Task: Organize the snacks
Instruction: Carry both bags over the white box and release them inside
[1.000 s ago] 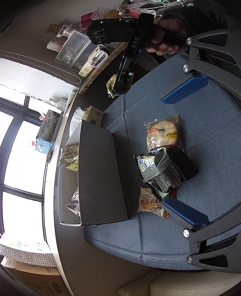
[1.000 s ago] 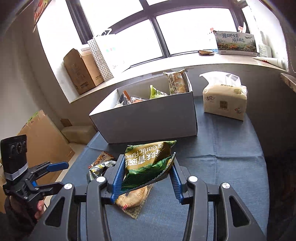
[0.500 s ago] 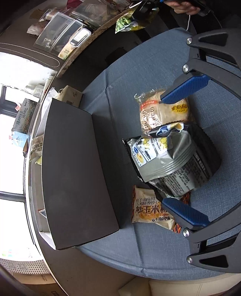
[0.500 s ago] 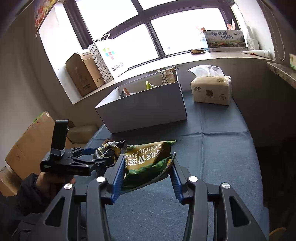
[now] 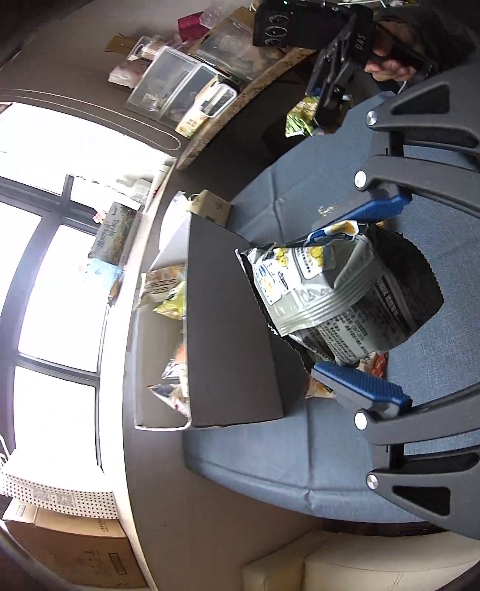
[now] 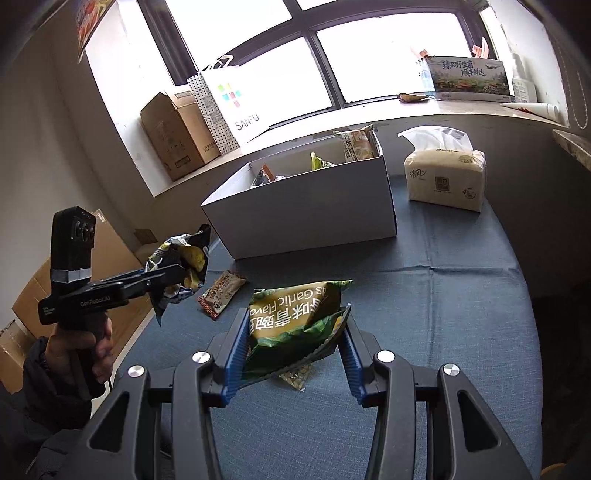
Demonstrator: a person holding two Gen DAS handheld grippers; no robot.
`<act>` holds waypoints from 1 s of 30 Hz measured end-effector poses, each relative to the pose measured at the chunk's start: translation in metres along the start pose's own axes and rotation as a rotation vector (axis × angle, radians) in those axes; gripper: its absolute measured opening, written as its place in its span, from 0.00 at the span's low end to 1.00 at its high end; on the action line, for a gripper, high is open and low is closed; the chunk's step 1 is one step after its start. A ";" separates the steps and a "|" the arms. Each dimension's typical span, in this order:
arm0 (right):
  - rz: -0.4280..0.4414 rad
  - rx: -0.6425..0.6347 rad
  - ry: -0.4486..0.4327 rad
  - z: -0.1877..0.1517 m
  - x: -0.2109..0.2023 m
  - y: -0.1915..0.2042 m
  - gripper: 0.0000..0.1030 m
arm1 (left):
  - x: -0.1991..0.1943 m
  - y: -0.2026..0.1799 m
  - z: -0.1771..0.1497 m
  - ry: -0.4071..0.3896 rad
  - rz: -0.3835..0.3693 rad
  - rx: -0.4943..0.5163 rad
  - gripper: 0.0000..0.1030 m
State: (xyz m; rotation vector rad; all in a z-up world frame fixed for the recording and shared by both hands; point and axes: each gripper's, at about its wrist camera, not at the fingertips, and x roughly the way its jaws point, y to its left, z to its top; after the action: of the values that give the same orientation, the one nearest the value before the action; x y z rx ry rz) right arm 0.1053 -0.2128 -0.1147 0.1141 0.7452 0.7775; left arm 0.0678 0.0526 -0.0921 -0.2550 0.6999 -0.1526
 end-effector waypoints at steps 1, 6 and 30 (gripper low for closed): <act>0.003 -0.007 -0.007 0.005 0.003 0.002 0.48 | -0.004 0.003 0.008 -0.021 0.000 -0.005 0.71; 0.020 -0.012 -0.038 0.052 0.023 0.002 0.48 | -0.010 0.013 0.051 -0.098 -0.014 -0.023 0.71; -0.128 0.071 0.003 0.216 0.136 -0.042 1.00 | 0.095 0.049 0.180 -0.041 0.196 -0.035 1.00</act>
State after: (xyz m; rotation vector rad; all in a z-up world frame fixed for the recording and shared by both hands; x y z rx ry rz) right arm 0.3348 -0.1144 -0.0465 0.1283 0.7752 0.6295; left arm 0.2596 0.1103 -0.0321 -0.2210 0.6830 0.0518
